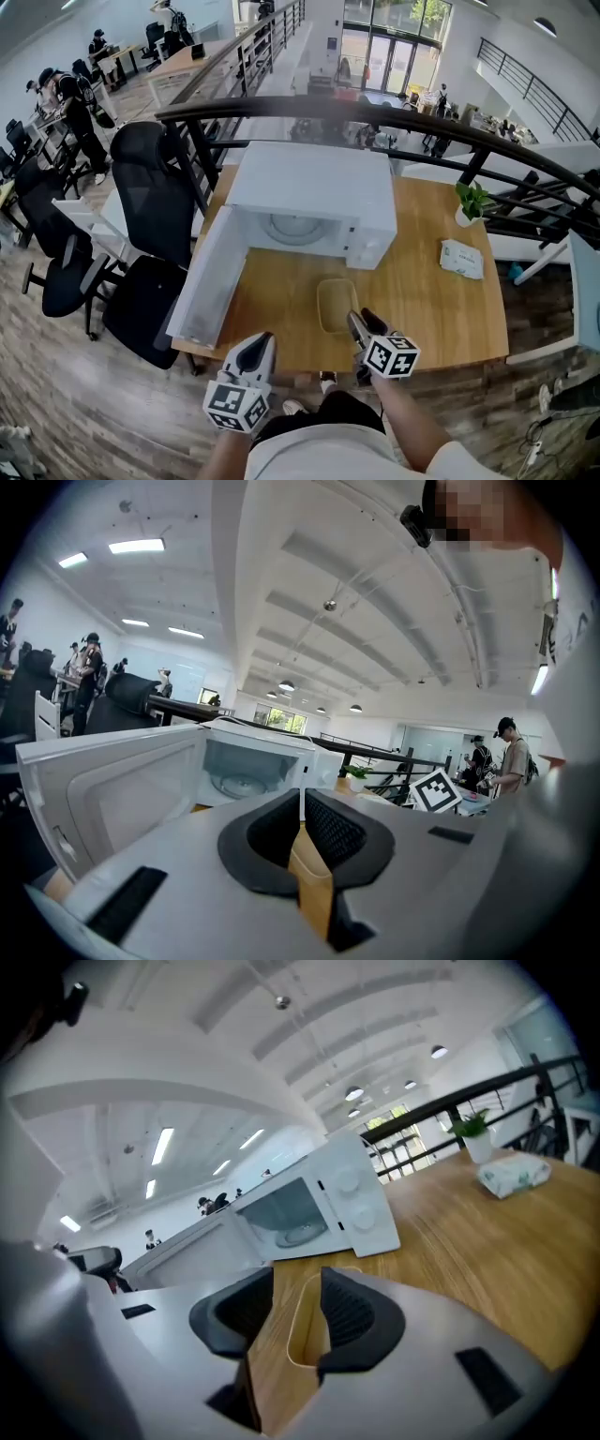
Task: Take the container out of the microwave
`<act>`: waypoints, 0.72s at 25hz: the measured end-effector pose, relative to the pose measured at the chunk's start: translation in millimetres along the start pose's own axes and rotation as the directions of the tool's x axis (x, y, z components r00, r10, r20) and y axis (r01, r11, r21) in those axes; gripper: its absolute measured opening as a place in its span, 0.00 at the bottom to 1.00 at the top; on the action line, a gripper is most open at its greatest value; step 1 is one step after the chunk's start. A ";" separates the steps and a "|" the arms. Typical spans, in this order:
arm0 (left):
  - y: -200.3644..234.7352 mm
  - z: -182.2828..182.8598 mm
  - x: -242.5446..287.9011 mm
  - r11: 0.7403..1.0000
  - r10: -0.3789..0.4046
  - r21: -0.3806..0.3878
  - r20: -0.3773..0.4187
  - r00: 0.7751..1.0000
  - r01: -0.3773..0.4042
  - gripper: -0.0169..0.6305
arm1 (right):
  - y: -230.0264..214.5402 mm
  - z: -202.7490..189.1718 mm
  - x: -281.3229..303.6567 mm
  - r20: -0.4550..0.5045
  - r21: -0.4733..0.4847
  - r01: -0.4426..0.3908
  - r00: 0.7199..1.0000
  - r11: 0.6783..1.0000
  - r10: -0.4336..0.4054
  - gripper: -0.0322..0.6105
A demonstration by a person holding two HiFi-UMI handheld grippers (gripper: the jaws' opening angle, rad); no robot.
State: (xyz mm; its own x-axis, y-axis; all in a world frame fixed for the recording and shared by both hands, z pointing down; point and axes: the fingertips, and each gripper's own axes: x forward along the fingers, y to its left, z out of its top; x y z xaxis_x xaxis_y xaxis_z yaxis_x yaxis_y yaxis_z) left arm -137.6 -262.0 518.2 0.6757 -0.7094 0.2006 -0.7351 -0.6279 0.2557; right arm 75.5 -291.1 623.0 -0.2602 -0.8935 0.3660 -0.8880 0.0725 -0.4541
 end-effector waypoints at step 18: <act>2.9 69.7 -0.6 0.991 0.046 0.119 0.099 0.994 -0.058 0.09 | 77.7 125.1 -74.0 0.251 -0.350 0.006 0.964 0.937 0.087 0.08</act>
State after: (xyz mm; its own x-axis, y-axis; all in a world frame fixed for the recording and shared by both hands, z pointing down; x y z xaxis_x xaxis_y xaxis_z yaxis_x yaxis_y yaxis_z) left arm -144.0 -285.7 452.8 0.6322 -0.7658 0.1179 -0.7743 -0.6194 0.1295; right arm 73.2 -274.7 459.0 -0.2331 -0.9663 0.1093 -0.9662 0.2173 -0.1388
